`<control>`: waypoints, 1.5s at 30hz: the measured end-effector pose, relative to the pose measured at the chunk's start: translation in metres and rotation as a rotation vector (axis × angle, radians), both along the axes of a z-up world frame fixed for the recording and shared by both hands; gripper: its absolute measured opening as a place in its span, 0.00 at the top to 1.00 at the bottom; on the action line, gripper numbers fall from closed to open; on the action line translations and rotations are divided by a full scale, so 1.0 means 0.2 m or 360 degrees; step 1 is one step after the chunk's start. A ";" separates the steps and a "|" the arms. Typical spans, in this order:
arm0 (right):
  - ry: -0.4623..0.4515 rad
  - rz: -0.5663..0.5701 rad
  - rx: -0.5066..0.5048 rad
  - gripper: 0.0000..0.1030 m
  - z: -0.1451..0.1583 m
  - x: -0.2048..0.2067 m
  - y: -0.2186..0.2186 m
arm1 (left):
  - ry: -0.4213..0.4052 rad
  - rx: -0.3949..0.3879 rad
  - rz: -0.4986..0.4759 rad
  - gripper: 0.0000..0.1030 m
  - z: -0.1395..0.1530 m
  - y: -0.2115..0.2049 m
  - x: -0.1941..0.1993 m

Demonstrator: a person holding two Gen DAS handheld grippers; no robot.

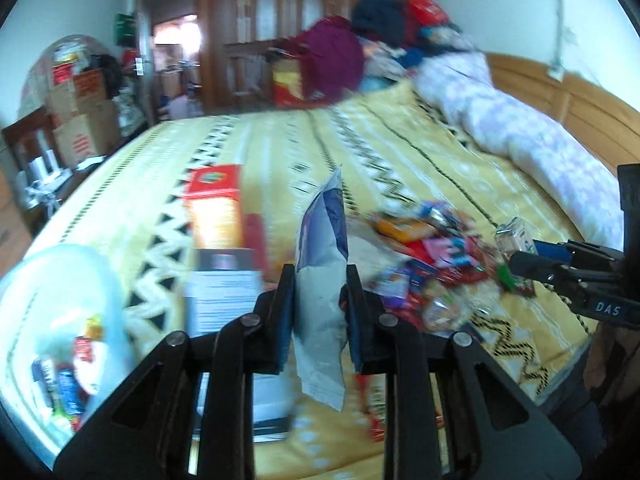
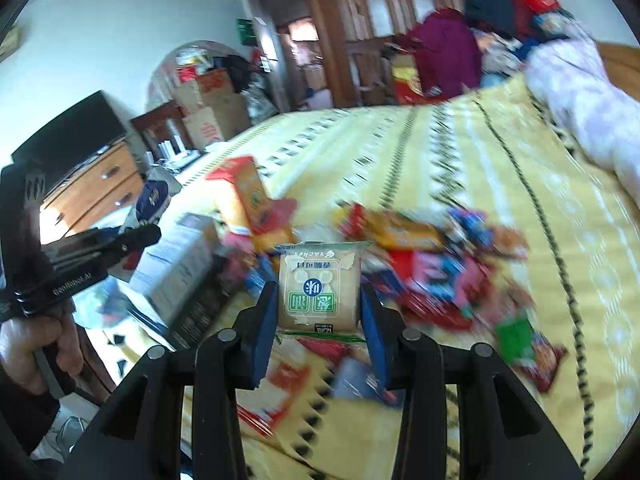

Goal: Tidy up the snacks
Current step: 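Carry both packets over the blue bowl and open both tools to drop them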

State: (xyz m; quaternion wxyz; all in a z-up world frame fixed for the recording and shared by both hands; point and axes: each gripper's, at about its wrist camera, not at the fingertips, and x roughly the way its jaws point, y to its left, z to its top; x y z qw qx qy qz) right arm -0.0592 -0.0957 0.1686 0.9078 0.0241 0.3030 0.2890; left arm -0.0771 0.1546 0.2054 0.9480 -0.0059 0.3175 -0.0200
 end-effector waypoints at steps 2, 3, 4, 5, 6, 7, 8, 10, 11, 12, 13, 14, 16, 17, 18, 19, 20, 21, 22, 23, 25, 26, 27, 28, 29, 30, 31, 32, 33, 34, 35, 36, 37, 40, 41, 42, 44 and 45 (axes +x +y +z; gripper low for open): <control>-0.0028 0.0065 0.0001 0.58 0.06 0.01 0.11 | -0.0031 0.0002 0.0080 0.77 0.03 0.11 -0.03; -0.0041 0.0104 0.0006 0.58 0.09 0.02 0.17 | -0.0042 0.0003 0.0105 0.77 0.04 0.14 -0.04; -0.0048 0.0137 0.0013 0.58 0.12 0.03 0.23 | -0.0056 0.0002 0.0139 0.77 0.06 0.18 -0.06; -0.0058 0.0171 0.0019 0.58 0.15 0.03 0.29 | -0.0070 0.0003 0.0177 0.77 0.07 0.23 -0.08; -0.0070 0.0218 0.0027 0.58 0.18 0.03 0.37 | -0.0080 0.0005 0.0209 0.77 0.08 0.28 -0.10; -0.0075 0.0257 0.0034 0.58 0.21 0.03 0.44 | -0.0088 0.0001 0.0251 0.77 0.08 0.34 -0.12; -0.0079 0.0301 0.0040 0.58 0.23 0.03 0.51 | -0.0091 -0.0004 0.0286 0.77 0.09 0.39 -0.14; -0.0088 0.0385 0.0042 0.58 0.28 0.03 0.65 | -0.0095 -0.0012 0.0347 0.77 0.09 0.47 -0.17; -0.0087 0.0432 0.0042 0.58 0.30 0.03 0.73 | -0.0094 -0.0019 0.0388 0.77 0.09 0.52 -0.19; -0.0083 0.0472 0.0041 0.58 0.31 0.03 0.79 | -0.0094 -0.0023 0.0422 0.77 0.09 0.56 -0.21; -0.0084 0.0512 0.0038 0.58 0.32 0.02 0.87 | -0.0094 -0.0030 0.0460 0.77 0.08 0.61 -0.23; -0.0086 0.0553 0.0032 0.58 0.34 0.00 0.94 | -0.0090 -0.0039 0.0502 0.77 0.08 0.67 -0.25; -0.0086 0.0636 0.0022 0.58 0.36 -0.02 1.10 | -0.0083 -0.0046 0.0561 0.77 0.07 0.72 -0.27; -0.0086 0.0675 0.0015 0.58 0.36 -0.03 1.18 | -0.0077 -0.0055 0.0595 0.77 0.06 0.77 -0.29; -0.0086 0.0717 0.0006 0.58 0.37 -0.05 1.26 | -0.0070 -0.0062 0.0618 0.77 0.05 0.80 -0.30; -0.0085 0.0751 -0.0001 0.58 0.37 -0.07 1.33 | -0.0066 -0.0068 0.0641 0.77 0.04 0.83 -0.32; -0.0078 0.0795 -0.0007 0.58 0.37 -0.08 1.41 | -0.0064 -0.0076 0.0666 0.77 0.04 0.87 -0.34; -0.0074 0.0820 -0.0011 0.58 0.38 -0.10 1.46 | -0.0061 -0.0085 0.0684 0.77 0.03 0.90 -0.35; -0.0066 0.0853 -0.0017 0.58 0.38 -0.11 1.53 | -0.0056 -0.0094 0.0701 0.77 0.02 0.92 -0.36; -0.0060 0.0873 -0.0021 0.58 0.38 -0.13 1.57 | -0.0052 -0.0099 0.0713 0.77 0.01 0.94 -0.37; -0.0043 0.0916 -0.0036 0.58 0.37 -0.15 1.67 | -0.0046 -0.0114 0.0736 0.77 0.00 0.98 -0.39; -0.0035 0.0932 -0.0045 0.58 0.36 -0.15 1.72 | -0.0043 -0.0123 0.0748 0.77 -0.01 1.00 -0.40; -0.0027 0.0948 -0.0056 0.58 0.36 -0.16 1.77 | -0.0040 -0.0134 0.0757 0.77 -0.02 1.01 -0.40; -0.0020 0.0959 -0.0064 0.58 0.35 -0.16 1.80 | -0.0037 -0.0143 0.0765 0.77 -0.03 1.03 -0.41; -0.0011 0.0969 -0.0072 0.58 0.34 -0.16 1.83 | -0.0034 -0.0151 0.0771 0.77 -0.04 1.05 -0.42; -0.0001 0.0981 -0.0082 0.58 0.32 -0.16 1.87 | -0.0030 -0.0158 0.0776 0.77 -0.04 1.06 -0.42; 0.0003 0.0985 -0.0087 0.58 0.32 -0.16 1.89 | -0.0029 -0.0166 0.0778 0.77 -0.05 1.08 -0.44; 0.0008 0.0992 -0.0094 0.58 0.30 -0.16 1.90 | -0.0026 -0.0175 0.0782 0.77 -0.06 1.10 -0.44; 0.0012 0.0997 -0.0102 0.58 0.29 -0.16 1.92 | -0.0022 -0.0180 0.0785 0.77 -0.06 1.12 -0.45; 0.0016 0.1002 -0.0108 0.58 0.28 -0.17 1.94 | -0.0020 -0.0186 0.0788 0.77 -0.07 1.13 -0.45; 0.0018 0.1004 -0.0111 0.58 0.28 -0.17 1.94 | -0.0018 -0.0192 0.0789 0.77 -0.07 1.14 -0.45; 0.0023 0.1008 -0.0115 0.58 0.27 -0.17 1.95 | -0.0016 -0.0199 0.0789 0.77 -0.08 1.15 -0.45; 0.0027 0.1011 -0.0118 0.58 0.26 -0.17 1.96 | -0.0015 -0.0203 0.0789 0.77 -0.08 1.16 -0.46; 0.0034 0.1017 -0.0127 0.58 0.26 -0.17 1.97 | -0.0013 -0.0219 0.0788 0.77 -0.09 1.18 -0.46; 0.0036 0.1019 -0.0130 0.58 0.25 -0.17 1.98 | -0.0012 -0.0221 0.0788 0.77 -0.09 1.18 -0.46; 0.0038 0.1020 -0.0131 0.58 0.25 -0.17 1.98 | -0.0012 -0.0224 0.0788 0.77 -0.09 1.19 -0.46; 0.0044 0.1023 -0.0133 0.58 0.25 -0.16 1.99 | -0.0009 -0.0231 0.0787 0.77 -0.09 1.21 -0.46; 0.0047 0.1024 -0.0134 0.58 0.24 -0.16 1.99 | -0.0007 -0.0231 0.0788 0.77 -0.09 1.21 -0.47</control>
